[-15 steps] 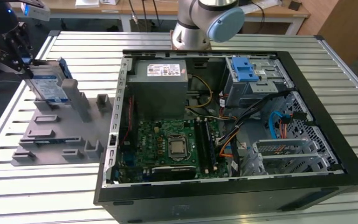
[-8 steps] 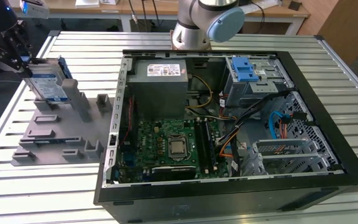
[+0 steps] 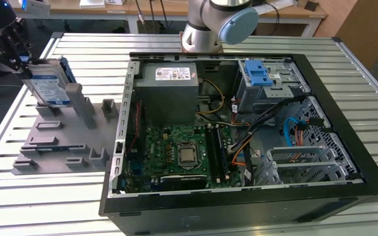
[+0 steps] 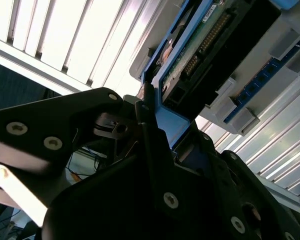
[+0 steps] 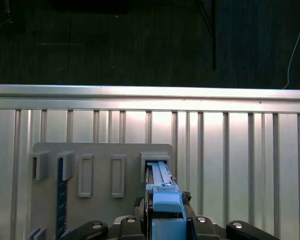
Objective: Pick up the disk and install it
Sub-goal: 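Pick up the disk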
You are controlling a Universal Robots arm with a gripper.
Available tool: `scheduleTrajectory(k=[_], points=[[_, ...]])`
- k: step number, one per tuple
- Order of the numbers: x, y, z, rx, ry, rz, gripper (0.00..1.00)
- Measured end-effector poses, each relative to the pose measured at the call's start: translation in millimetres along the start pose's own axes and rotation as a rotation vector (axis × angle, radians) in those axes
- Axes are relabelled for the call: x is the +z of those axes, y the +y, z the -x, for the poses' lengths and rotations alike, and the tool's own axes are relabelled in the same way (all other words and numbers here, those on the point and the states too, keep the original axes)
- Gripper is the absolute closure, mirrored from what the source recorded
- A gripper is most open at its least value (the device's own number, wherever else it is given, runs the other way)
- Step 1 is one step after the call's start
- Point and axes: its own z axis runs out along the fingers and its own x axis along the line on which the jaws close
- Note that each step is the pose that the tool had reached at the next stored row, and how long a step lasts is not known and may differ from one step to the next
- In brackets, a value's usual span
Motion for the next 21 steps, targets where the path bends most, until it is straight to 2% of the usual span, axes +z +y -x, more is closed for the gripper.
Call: scheduleTrajectory(k=[21], points=[[-10.7,0.4,0.4,0.0,0.0,-0.0001,0.64]])
